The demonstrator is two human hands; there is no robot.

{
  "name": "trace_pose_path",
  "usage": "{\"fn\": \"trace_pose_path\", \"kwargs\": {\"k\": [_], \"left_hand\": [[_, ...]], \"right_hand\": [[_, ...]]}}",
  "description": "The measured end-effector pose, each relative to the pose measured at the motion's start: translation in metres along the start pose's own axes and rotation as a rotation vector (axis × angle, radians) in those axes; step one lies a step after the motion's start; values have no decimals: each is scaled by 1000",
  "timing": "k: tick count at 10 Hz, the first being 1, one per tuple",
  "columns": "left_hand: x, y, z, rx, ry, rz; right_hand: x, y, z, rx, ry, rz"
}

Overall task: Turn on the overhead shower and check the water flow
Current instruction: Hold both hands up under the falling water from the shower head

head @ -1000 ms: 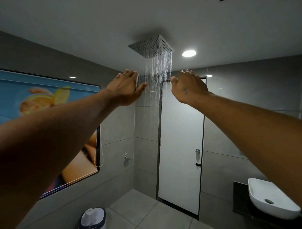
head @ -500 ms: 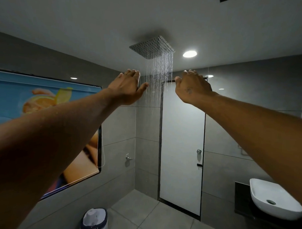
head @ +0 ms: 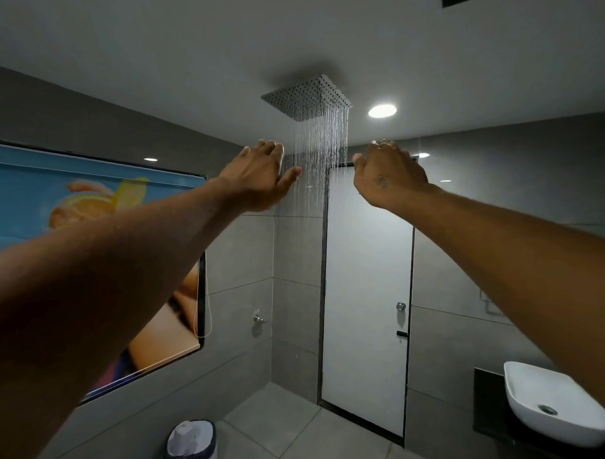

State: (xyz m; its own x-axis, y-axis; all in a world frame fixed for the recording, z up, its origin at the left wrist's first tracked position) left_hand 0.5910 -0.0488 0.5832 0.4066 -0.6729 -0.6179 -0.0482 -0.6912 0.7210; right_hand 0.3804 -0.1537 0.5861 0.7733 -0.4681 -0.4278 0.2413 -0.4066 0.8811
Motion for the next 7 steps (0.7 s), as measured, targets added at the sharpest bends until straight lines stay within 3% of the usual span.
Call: {"fn": "trace_pose_path", "kwargs": {"k": [7], "left_hand": [[6,3,3,-7,-4,-7]], "right_hand": [[5,1,6,-13,-23,14]]}}
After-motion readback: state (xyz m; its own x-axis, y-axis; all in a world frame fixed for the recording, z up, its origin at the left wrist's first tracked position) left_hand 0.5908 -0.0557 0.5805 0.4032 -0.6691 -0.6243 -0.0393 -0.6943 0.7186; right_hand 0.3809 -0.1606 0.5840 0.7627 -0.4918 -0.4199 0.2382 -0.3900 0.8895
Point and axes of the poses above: each hand's wrist, its own y-axis towards the middle knuckle, its own x-axis out of the palm, z = x × y, the point moved 2 cm from there along y, towards the middle knuckle, and after that the axes turned 10 degrees about y, right-handed, at the moved point
